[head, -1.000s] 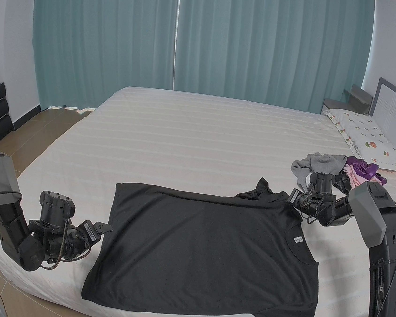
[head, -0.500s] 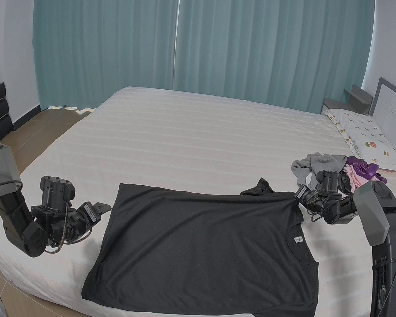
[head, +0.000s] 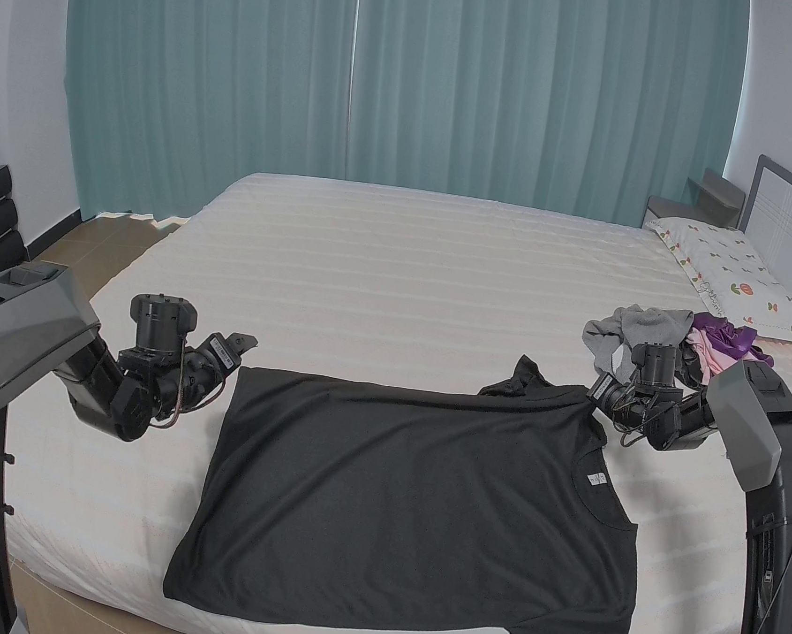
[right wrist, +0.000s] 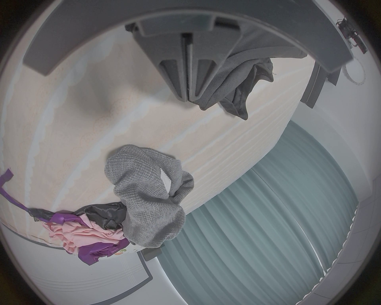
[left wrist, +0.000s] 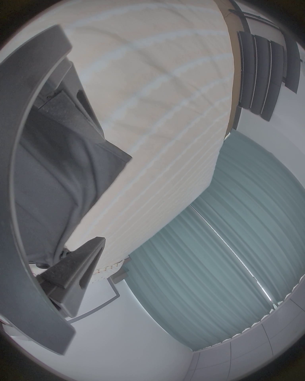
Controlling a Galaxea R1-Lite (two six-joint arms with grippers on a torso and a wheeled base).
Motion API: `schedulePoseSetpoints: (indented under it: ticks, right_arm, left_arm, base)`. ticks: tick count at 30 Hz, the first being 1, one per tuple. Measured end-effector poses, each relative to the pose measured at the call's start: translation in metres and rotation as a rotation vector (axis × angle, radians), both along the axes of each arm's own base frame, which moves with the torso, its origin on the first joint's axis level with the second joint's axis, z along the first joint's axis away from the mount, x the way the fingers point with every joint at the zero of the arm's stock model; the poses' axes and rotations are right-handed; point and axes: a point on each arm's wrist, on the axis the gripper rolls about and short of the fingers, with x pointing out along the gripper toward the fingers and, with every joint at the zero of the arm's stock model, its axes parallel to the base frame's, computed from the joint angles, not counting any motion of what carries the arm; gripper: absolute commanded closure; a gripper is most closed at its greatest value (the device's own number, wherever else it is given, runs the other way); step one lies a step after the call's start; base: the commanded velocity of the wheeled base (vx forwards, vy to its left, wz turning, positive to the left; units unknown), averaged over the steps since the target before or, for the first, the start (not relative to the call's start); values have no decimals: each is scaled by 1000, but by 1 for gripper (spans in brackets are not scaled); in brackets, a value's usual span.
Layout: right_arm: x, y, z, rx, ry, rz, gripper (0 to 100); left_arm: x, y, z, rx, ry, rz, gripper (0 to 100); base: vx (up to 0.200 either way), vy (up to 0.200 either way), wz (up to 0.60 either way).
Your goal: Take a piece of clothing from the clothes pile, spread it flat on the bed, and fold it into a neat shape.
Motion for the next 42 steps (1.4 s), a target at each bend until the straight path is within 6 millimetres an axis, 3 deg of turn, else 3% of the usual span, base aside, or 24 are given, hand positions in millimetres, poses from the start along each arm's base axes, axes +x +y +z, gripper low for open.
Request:
schedulePoseSetpoints:
  ticks: [7,14,21,28,29,42]
  right_arm:
    - [-1,1,2,13,1,-6,100]
    - [-2,3,3,19,2,-6,100]
    - [-2,5,3,21,3,-6,100]
    - [-2,5,3,20,2,-7,100]
    - [-2,5,3,20,2,-7,100]
    - [2,4,6,16,-51,-20,100]
  left_arm:
    - [53,-3,-11,15,-44,-3,0]
    - [91,-5,-30,39,-25,1,0]
    - [106,-4,-60,59,13,13,0]
    - [110,-2,-72,64,31,21,0]
    - [111,-1,-73,65,36,24,100]
    - [113,1,-69,95,23,30,100]
  base:
    - [0,0,0]
    - [0,0,0]
    - [0,0,0]
    - [0,0,0]
    - [0,0,0]
    - [0,0,0]
